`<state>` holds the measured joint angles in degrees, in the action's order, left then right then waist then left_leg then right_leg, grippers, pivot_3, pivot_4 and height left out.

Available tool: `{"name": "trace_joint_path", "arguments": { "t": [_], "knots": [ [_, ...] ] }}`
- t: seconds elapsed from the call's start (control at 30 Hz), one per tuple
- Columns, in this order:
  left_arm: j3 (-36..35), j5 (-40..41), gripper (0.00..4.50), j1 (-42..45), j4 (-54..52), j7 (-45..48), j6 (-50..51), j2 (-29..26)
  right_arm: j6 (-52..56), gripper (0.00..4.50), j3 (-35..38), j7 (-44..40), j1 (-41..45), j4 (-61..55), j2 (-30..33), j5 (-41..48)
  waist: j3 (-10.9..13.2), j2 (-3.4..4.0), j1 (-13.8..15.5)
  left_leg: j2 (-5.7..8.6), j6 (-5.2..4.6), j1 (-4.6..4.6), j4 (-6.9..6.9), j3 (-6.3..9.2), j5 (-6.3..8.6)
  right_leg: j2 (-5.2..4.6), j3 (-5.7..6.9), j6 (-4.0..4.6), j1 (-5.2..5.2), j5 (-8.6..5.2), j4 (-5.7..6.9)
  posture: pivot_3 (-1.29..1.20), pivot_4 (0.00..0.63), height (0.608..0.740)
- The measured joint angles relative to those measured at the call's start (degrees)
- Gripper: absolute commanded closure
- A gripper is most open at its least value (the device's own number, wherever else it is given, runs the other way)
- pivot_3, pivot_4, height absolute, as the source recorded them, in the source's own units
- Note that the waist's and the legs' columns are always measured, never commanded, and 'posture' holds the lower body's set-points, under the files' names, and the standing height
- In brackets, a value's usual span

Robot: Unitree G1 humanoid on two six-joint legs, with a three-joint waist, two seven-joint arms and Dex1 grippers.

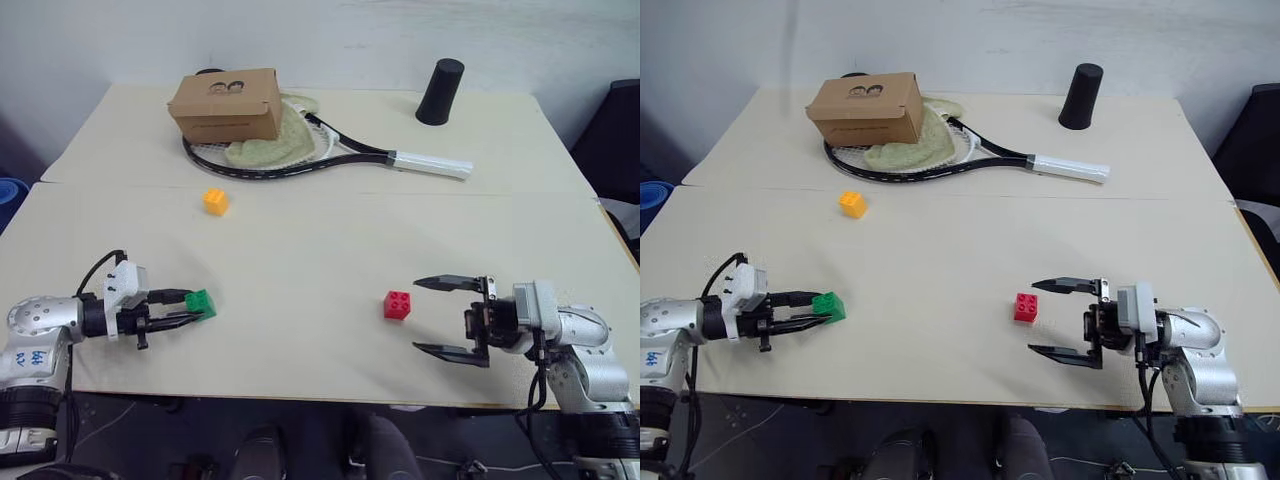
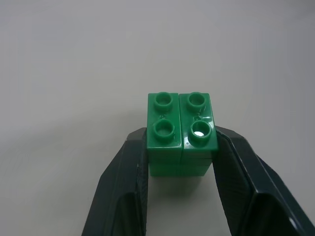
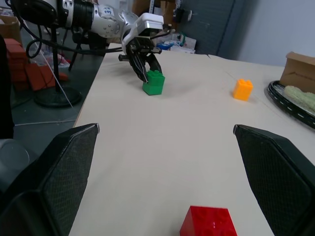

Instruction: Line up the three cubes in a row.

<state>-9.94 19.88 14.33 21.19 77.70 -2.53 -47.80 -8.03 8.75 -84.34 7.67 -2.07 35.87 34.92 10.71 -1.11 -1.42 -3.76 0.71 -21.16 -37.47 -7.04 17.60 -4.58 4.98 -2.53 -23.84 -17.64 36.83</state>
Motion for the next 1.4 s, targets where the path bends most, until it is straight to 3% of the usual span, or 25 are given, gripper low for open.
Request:
{"name": "trace_joint_path", "arguments": {
  "t": [0.2,0.27,0.4,0.5,0.73,1.03,1.27,1.4],
  "knots": [
    [10.53,-0.69,3.04,7.81,-12.29,2.32,6.18,3.12,-1.38,0.00,8.56,-1.03,-8.81,-0.62,5.93,0.64,0.00,0.00,1.95,0.05,0.00,-0.04,-0.31,0.02,0.02,0.11,-0.01,-0.08,0.15,0.01,-0.01,0.00,0.150,0.740],
    [14.84,-2.40,3.04,12.58,-13.94,2.34,7.51,6.73,-1.82,0.00,11.19,-0.97,-11.58,-0.81,6.53,0.78,0.00,0.01,2.25,0.10,-0.01,0.00,-0.41,-0.02,0.02,0.23,-0.05,-0.15,0.21,0.05,0.01,0.00,0.150,0.740],
    [23.23,-6.90,3.04,21.53,-9.50,-0.48,7.01,17.96,-1.17,0.00,11.86,1.64,-13.84,-3.90,6.42,0.69,0.00,0.00,2.40,0.16,0.01,0.05,-0.61,-0.18,0.01,0.54,-0.39,-0.25,0.22,0.10,0.04,0.00,0.150,0.740],
    [26.06,-10.47,3.04,25.96,-2.20,-2.66,5.03,22.07,1.08,0.00,11.79,5.39,-14.95,-9.47,6.34,0.78,0.00,-0.01,1.66,0.08,0.18,0.04,-0.60,-0.15,-0.01,0.87,-0.57,-0.21,0.15,0.08,0.04,0.00,0.150,0.740],
    [28.75,-15.17,3.04,30.50,6.65,-3.02,2.71,24.23,6.01,0.00,11.73,12.33,-16.04,-18.34,6.33,1.10,0.01,-0.02,1.42,0.05,0.24,0.00,-0.60,-0.08,-0.02,0.96,-0.61,-0.18,0.11,0.06,0.02,0.00,0.150,0.740],
    [28.67,-15.62,3.04,29.96,5.62,-2.54,3.07,23.75,8.39,0.00,9.18,16.62,-15.15,-20.68,5.64,0.77,0.01,-0.02,1.34,0.04,0.21,0.00,-0.61,-0.05,0.00,0.97,-0.61,-0.17,0.12,0.05,0.02,0.00,0.150,0.740],
    [26.23,-14.36,0.92,27.13,3.32,-2.58,3.72,21.45,7.20,0.00,7.72,15.92,-14.65,-19.21,4.93,0.26,0.02,-0.03,1.36,0.01,0.20,-0.02,-0.63,-0.05,0.00,0.96,-0.61,-0.18,0.12,0.05,0.03,0.00,0.150,0.740],
    [19.02,-9.76,0.92,22.05,-3.46,-2.28,4.46,14.33,6.72,0.00,6.84,14.66,-12.89,-17.39,4.71,0.31,0.02,-0.03,0.67,-0.19,0.23,0.07,-0.56,0.05,0.01,0.85,-0.77,-0.15,0.11,0.03,0.06,0.00,0.150,0.740]
  ]
}}
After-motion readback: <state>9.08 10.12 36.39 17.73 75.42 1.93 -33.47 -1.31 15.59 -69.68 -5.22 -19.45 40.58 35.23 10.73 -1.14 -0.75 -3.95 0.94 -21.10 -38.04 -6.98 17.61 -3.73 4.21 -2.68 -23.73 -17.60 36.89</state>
